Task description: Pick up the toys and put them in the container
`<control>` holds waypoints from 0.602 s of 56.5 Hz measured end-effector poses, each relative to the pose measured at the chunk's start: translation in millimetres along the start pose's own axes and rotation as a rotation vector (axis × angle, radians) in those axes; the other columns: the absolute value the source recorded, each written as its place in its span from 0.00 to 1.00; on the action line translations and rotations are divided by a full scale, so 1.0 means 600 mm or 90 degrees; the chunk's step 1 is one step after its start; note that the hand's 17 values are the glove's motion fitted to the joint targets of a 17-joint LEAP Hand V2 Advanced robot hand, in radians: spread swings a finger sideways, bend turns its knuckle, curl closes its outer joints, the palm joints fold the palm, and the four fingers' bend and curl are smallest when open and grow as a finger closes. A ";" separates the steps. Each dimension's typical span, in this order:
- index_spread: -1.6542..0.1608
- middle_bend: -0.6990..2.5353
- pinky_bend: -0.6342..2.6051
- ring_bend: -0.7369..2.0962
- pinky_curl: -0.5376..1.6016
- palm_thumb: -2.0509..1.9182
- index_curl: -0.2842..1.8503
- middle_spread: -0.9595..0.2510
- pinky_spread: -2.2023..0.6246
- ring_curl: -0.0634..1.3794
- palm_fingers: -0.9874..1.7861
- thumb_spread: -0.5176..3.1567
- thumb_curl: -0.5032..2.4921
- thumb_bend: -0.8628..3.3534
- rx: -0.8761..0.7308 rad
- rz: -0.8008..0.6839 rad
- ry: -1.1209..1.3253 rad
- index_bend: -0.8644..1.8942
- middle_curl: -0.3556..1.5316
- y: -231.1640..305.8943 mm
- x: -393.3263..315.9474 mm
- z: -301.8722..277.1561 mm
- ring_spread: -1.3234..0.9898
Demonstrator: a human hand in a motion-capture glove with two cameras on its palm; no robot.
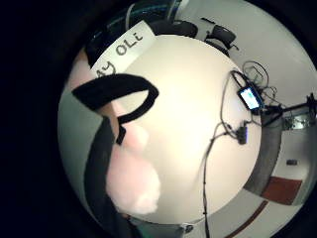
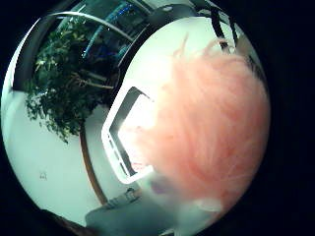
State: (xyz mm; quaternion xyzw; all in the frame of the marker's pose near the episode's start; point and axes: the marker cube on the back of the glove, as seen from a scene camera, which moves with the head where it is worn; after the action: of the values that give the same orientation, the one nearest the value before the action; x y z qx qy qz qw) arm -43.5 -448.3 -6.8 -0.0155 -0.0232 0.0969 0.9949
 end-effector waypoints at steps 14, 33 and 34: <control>0.69 0.43 0.58 0.56 0.50 0.66 0.52 0.51 0.64 0.47 0.59 0.36 0.44 0.22 -0.039 -0.206 0.001 0.46 0.57 -0.027 -0.350 0.072 0.31; 0.68 0.39 0.58 0.51 0.50 0.60 0.55 0.52 0.67 0.49 0.37 0.42 0.42 0.18 -0.181 -0.153 0.123 0.42 0.58 -0.021 -0.380 0.171 0.36; 0.69 0.36 0.59 0.49 0.51 0.59 0.55 0.54 0.69 0.50 0.30 0.42 0.41 0.18 -0.201 -0.178 0.099 0.41 0.58 -0.016 -0.381 0.174 0.38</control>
State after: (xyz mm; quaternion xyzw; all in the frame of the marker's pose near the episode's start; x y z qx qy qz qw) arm -271.1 -499.2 88.1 -0.1749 0.0367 -0.0486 0.9827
